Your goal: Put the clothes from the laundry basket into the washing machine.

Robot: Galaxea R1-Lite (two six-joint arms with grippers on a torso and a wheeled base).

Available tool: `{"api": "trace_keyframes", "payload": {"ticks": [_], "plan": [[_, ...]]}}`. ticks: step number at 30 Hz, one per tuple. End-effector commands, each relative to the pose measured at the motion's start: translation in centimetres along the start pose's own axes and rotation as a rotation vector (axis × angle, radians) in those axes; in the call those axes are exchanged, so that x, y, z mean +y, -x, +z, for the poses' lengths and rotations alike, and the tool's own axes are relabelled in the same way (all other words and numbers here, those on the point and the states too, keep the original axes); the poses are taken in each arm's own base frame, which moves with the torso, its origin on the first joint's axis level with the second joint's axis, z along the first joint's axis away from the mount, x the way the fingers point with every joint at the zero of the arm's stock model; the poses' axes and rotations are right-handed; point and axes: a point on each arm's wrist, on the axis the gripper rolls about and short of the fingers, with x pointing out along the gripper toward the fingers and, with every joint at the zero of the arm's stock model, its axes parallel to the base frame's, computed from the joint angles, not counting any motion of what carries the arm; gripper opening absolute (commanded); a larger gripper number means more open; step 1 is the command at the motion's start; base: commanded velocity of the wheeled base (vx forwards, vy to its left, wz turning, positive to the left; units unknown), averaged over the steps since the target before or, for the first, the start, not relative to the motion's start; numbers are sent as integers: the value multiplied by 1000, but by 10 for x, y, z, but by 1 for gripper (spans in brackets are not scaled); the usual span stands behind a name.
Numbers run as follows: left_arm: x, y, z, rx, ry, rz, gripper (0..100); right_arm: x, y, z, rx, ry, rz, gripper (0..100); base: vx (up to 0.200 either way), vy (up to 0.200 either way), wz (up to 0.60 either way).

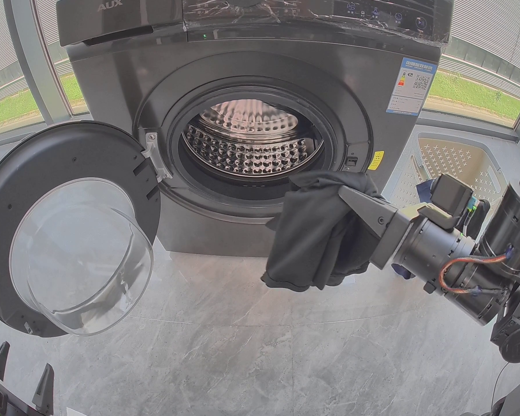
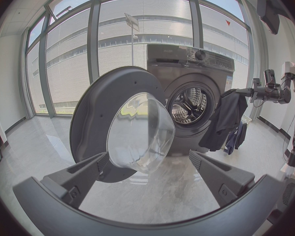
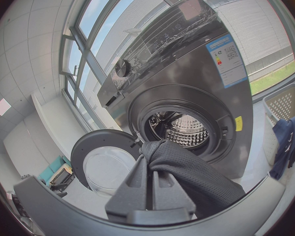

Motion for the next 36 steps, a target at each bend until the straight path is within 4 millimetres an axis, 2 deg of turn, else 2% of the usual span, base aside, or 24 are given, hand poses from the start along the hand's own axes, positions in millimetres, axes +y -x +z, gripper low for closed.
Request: {"api": "trace_keyframes", "payload": {"ticks": [1, 3, 7, 14, 17, 21, 26, 29, 30, 36], "plan": [[-1, 12, 48, -196, 9, -36, 100, 11, -24, -9, 12, -43, 47, 0, 0, 0, 0], [-4, 5, 62, -149, -4, -136, 100, 15, -32, -11, 13, -78, 65, 0, 0, 0, 0], [-7, -28, 63, 64, -11, -268, 100, 18, -51, -11, 7, -157, 109, 0, 0, 0, 0], [-9, -74, 79, 160, -24, -448, 100, 24, -67, -3, -44, -166, 132, 0, 0, 0, 0], [-11, -81, 79, 186, -17, -493, 100, 25, -67, -2, -49, -164, 135, 0, 0, 0, 0], [-24, -103, 83, 267, 6, -643, 100, 26, -70, 0, -54, -162, 140, 0, 0, 0, 0], [-42, -130, 89, 282, -6, -760, 100, 24, -71, 4, -65, -160, 134, 0, 0, 0, 0], [-45, -136, 90, 285, -7, -777, 100, 24, -71, 4, -65, -158, 134, 0, 0, 0, 0], [-55, -149, 90, 293, -11, -815, 100, 25, -70, 1, -57, -160, 133, 0, 0, 0, 0], [-66, -176, 95, 301, -9, -828, 100, 26, -69, 0, -63, -132, 131, 0, 0, 0, 0]]}}
